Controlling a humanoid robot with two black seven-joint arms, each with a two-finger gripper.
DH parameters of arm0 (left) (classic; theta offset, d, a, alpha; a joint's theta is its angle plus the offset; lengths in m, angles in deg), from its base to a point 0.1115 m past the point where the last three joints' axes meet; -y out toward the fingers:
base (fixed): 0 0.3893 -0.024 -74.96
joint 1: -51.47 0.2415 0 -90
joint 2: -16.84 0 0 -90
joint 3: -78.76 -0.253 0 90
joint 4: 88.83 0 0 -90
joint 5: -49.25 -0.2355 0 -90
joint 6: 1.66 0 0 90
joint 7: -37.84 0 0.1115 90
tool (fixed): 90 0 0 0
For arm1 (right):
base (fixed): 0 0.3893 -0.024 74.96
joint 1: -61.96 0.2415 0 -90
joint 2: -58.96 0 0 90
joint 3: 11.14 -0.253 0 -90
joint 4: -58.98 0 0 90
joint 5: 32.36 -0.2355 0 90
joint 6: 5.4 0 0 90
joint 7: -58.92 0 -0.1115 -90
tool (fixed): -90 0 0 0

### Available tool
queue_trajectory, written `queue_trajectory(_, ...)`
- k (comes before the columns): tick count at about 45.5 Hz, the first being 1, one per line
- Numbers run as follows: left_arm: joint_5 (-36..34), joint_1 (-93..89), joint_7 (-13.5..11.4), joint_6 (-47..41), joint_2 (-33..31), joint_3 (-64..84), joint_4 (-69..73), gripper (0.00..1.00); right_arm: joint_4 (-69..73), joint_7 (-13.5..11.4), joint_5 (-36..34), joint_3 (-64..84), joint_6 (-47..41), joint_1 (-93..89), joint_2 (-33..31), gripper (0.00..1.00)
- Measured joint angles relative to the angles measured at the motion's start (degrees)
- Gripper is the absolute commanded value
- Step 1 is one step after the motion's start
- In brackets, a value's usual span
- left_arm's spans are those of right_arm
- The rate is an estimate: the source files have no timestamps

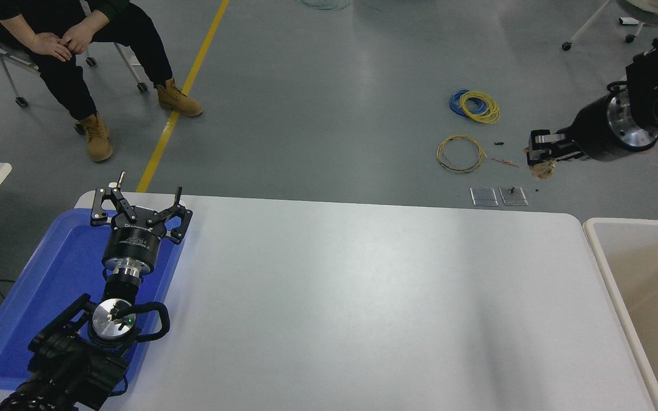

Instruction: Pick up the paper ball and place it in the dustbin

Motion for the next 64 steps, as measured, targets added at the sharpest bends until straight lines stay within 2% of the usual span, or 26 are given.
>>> queue_trajectory(17, -0.02, 0.0, 0.0, 0.0, 0.06, 0.0, 0.04, 1.0, -26.82, -0.09, -1.68, -1.46, 1.61, -23.94, -4.75, 0.0)
queue_trajectory(34, 0.0, 0.0, 0.0, 0.0, 0.02, 0.0, 0.03, 1.0, -49.75, -0.44, -5.78, -10.24, 4.68, -46.3, -5.92, 0.0)
queue_trajectory(53, 0.0, 0.0, -0.05, 0.0, 0.03, 0.0, 0.02, 1.0, -56.76, -0.51, -7.02, -25.08, 16.7, -62.22, -5.44, 0.0)
queue_trajectory(64, 0.01, 0.0, -0.1, 0.0, 0.03, 0.0, 0.02, 1.0, -57.51, -0.39, -7.65, -30.44, 22.11, -69.09, -3.1, 0.0)
